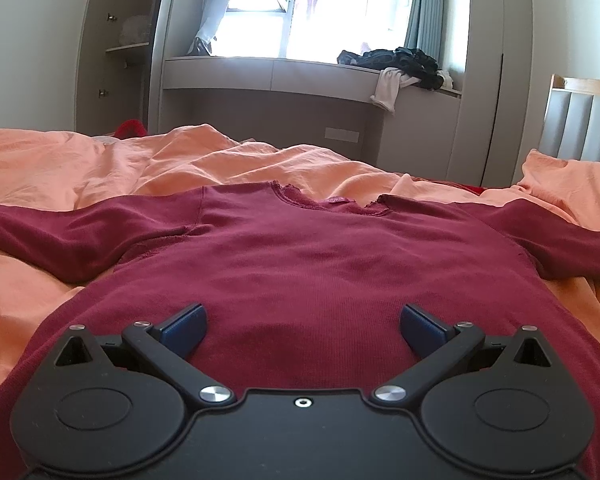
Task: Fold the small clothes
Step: 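Move both tools toward the sweater, right tool toward one sleeve cuff, then grasp the sleeve cuff with the right gripper and lift it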
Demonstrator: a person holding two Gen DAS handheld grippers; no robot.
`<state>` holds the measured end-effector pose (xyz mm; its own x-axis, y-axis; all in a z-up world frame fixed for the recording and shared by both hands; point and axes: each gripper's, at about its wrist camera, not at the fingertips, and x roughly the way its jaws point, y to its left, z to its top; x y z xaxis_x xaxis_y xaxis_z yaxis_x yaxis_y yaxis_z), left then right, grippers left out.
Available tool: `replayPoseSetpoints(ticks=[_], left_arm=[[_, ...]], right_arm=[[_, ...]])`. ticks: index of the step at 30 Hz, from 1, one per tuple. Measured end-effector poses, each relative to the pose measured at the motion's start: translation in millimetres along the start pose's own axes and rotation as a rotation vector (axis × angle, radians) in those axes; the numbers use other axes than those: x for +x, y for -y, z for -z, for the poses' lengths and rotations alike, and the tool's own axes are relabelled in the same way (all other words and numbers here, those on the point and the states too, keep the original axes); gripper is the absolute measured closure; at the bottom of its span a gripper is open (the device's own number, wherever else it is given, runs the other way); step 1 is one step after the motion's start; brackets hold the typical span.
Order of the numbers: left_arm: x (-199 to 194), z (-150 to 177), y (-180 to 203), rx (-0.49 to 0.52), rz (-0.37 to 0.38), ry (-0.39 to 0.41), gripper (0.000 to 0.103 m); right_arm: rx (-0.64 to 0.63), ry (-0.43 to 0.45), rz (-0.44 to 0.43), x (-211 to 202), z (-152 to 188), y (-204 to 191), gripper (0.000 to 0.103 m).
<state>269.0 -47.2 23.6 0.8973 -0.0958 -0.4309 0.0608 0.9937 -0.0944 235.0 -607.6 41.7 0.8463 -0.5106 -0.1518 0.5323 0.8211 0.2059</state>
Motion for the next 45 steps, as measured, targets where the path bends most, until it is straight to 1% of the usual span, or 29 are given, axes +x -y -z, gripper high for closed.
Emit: replayPoseSetpoints(ticks=[5,7,8,9,10,12,13,15,16,18,19,22,25,27,29,31,33,36,38,41,45], left_arm=[[1,1,-1,0.001,-0.001,0.005,0.000],[1,1,-1,0.002,-0.002,0.006,0.000],[1,1,-1,0.003,-0.002,0.007,0.000],[1,2,-1,0.004,-0.003,0.009,0.000],[1,2,-1,0.004,-0.003,0.011,0.000],[0,3,-1,0.004,-0.005,0.011,0.000],[0,3,-1,0.005,-0.006,0.012,0.000],[1,3,-1,0.004,-0.005,0.011,0.000],[1,3,-1,0.005,-0.005,0.009,0.000],[0,3,-1,0.003,-0.007,0.013,0.000],[0,3,0,0.007,-0.010,0.013,0.000],[-3,1,3,0.031,-0.018,0.028,0.001],[-5,-5,4,0.049,0.021,0.019,0.001],[-6,-9,0,0.036,0.056,0.007,0.001],[-9,-13,-5,0.000,0.048,0.014,0.001],[-11,-19,-13,-0.028,0.036,0.021,0.001],[-15,-27,-21,-0.059,0.017,0.034,0.001],[-23,-39,-34,-0.081,-0.049,0.058,0.001],[-29,-46,-43,-0.090,-0.083,0.073,0.001],[-38,-54,-60,-0.122,-0.131,0.093,0.001],[-46,-59,-82,-0.164,-0.180,0.101,0.001]], right_arm=[[0.071,0.006,0.024,18,-13,14,0.000],[0.101,0.012,0.029,22,-16,20,0.003],[0.116,0.023,0.039,24,-16,23,0.011],[0.127,0.029,0.042,26,-19,26,0.021],[0.137,0.028,0.049,28,-19,28,0.025],[0.155,0.032,0.069,32,-21,30,0.041],[0.158,0.033,0.080,34,-22,30,0.045],[0.151,0.022,0.095,37,-23,30,0.065],[0.148,0.019,0.092,38,-23,30,0.070],[0.143,0.010,0.064,37,-25,30,0.092],[0.130,0.009,0.058,35,-26,28,0.095],[0.048,0.045,0.025,22,-36,14,0.098],[-0.081,0.097,-0.025,2,-49,-15,0.098],[-0.165,0.131,-0.070,-13,-58,-39,0.099],[-0.251,0.167,-0.121,-29,-65,-66,0.099],[-0.335,0.203,-0.190,-49,-70,-97,0.099],[-0.398,0.235,-0.259,-71,-73,-128,0.099],[-0.472,0.263,-0.374,-105,-69,-172,0.099],[-0.505,0.266,-0.450,-126,-64,-199,0.099],[-0.555,0.258,-0.569,-160,-50,-239,0.099],[-0.675,0.238,-0.732,-206,-18,-288,0.100]])
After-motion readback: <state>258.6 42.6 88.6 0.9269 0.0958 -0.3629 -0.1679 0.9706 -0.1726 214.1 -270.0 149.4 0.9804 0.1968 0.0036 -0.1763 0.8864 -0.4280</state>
